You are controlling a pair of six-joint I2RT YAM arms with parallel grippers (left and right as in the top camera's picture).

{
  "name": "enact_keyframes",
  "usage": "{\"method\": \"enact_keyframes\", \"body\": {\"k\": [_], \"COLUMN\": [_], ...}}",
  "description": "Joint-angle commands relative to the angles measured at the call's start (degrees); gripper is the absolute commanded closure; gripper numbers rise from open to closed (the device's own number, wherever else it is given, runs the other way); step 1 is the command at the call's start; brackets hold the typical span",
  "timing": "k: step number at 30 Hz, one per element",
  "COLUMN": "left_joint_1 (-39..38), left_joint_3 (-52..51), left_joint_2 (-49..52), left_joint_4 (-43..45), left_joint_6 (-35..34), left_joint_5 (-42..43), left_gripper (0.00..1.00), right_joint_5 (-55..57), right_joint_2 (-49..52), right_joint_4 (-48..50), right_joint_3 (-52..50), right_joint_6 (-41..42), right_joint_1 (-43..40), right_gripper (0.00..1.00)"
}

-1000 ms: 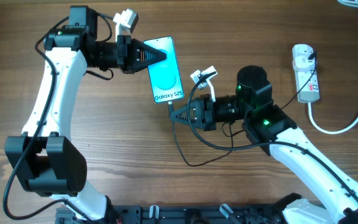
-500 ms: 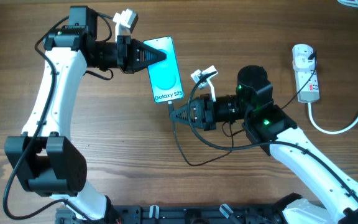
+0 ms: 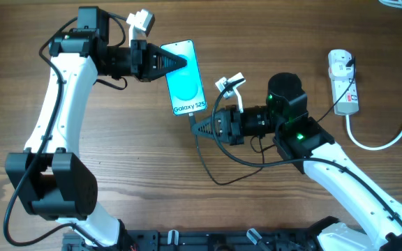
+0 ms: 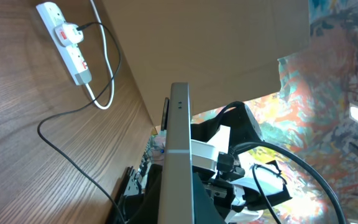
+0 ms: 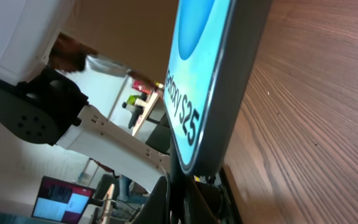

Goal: Plug charger to phone and switch on socket

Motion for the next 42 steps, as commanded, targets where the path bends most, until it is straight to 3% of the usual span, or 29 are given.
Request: {"method": "enact_keyframes", "body": {"k": [1, 14, 34, 36, 39, 42], "left_joint_1": [-0.31, -2.95, -2.89, -2.89, -2.89, -2.89], "left_joint_3": [0.11, 0.11, 0.11, 0.11, 0.11, 0.11], "left_joint_2": [0.04, 0.04, 0.04, 0.04, 0.04, 0.04], "left_joint_4": [-0.17, -0.83, -1.79, -1.79, -1.55, -1.25], "left_joint_6": [1.01, 1.16, 1.60, 1.60, 1.57, 1.57], "left_joint_5": [3.50, 1.68, 1.51, 1.49, 1.29, 0.98], "left_gripper": [0.96, 0.96, 0.96, 0.96, 0.96, 0.96], "right_joint_5": [2.34, 4.66, 3.32, 3.30, 3.08, 3.10], "right_joint_2": [-0.70, -0.70, -0.61, -0.61, -0.61, -0.61], "right_joint_4": [0.76, 7.28, 7.21, 7.21, 6.64, 4.85], "right_joint_3": [-0.11, -0.09, -0.09, -0.09, -0.09, -0.09], "right_joint_6": [0.68, 3.23, 4.02, 4.09, 4.11, 4.00], "right_joint_1": [-0.94, -1.01, -4.04, -4.04, -4.02, -4.04], "right_gripper": [0.96, 0.96, 0.95, 0.89, 0.62, 0.53]}}
